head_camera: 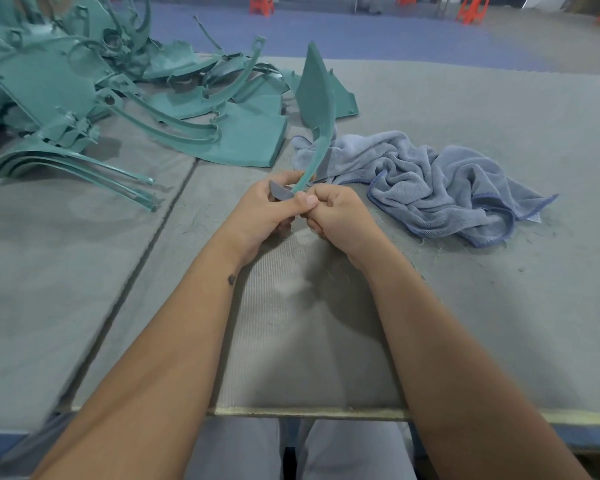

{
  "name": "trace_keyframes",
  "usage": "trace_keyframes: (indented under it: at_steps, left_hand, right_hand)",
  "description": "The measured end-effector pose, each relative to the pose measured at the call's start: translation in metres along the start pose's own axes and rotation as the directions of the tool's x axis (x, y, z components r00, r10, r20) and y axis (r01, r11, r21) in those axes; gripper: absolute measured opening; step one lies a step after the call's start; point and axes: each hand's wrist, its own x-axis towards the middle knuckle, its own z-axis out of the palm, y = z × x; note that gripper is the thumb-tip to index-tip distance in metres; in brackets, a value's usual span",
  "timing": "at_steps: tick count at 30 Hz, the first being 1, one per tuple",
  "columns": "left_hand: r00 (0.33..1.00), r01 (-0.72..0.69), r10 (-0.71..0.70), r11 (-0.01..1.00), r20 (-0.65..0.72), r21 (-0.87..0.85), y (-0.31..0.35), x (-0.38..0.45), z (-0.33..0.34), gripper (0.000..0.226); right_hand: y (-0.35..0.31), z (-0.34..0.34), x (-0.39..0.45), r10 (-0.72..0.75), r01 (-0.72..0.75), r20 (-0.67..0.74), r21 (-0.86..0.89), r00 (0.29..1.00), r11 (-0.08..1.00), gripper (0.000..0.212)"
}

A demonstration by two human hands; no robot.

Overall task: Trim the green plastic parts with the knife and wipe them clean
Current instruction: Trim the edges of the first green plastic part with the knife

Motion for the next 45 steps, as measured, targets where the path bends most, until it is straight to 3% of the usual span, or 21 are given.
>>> trace_keyframes:
  at_steps: [5, 10, 17, 24, 29, 33, 37, 40, 42, 45]
  left_hand:
    - [1.000, 0.014, -0.012, 0.991, 0.014, -0.135, -0.003, 0.001, 0.000, 0.041]
    - [1.000, 0.008, -0.009, 0.981, -0.003, -0.195, -0.005, 0.002, 0.003, 0.030]
    - [0.999, 0.021, -0.025, 0.992, -0.035, -0.128, -0.005, 0.002, 0.004, 0.020]
    - [0.999, 0.022, -0.025, 0.997, -0.038, -0.078, -0.002, -0.001, 0.008, 0.020]
    - [0.983, 0.046, -0.047, 0.999, -0.177, -0.008, 0.002, 0.000, 0.007, 0.023]
    - [0.953, 0.083, -0.053, 0.992, -0.297, 0.092, 0.002, 0.004, 0.001, 0.025]
    - [0.964, 0.102, -0.100, 0.995, -0.248, -0.004, 0.002, 0.005, 0.003, 0.025]
    - [0.979, 0.105, -0.134, 0.978, -0.153, -0.182, 0.000, 0.007, 0.003, 0.004]
    - [0.984, 0.093, -0.121, 0.975, -0.133, -0.201, -0.002, 0.005, 0.002, 0.020]
    - [0.990, 0.043, -0.060, 0.990, -0.128, -0.135, -0.002, 0.002, 0.003, 0.026]
  right_hand:
    - [0.001, 0.000, -0.001, -0.019, 0.020, -0.016, 0.037, 1.000, 0.999, 0.038]
    - [0.004, 0.002, 0.001, -0.034, 0.038, -0.055, 0.066, 0.998, 0.997, 0.035]
    - [0.008, 0.001, 0.005, -0.028, 0.040, -0.165, 0.071, 0.986, 0.997, 0.028]
    - [0.008, -0.007, 0.009, 0.072, 0.011, -0.317, 0.253, 0.946, 0.967, 0.026]
    - [0.007, -0.009, 0.008, 0.100, 0.003, -0.251, 0.380, 0.963, 0.925, 0.029]
    - [0.008, -0.007, 0.007, 0.053, 0.000, -0.189, 0.268, 0.981, 0.963, 0.025]
    - [0.007, -0.003, 0.004, -0.016, 0.026, -0.101, 0.103, 0.995, 0.994, 0.024]
    - [0.005, -0.002, 0.002, -0.023, 0.029, -0.070, 0.085, 0.997, 0.996, 0.025]
    - [0.003, -0.001, 0.001, -0.028, 0.031, -0.034, 0.082, 0.999, 0.996, 0.024]
    - [0.001, 0.001, 0.000, -0.037, 0.036, 0.010, 0.065, 0.999, 0.997, 0.023]
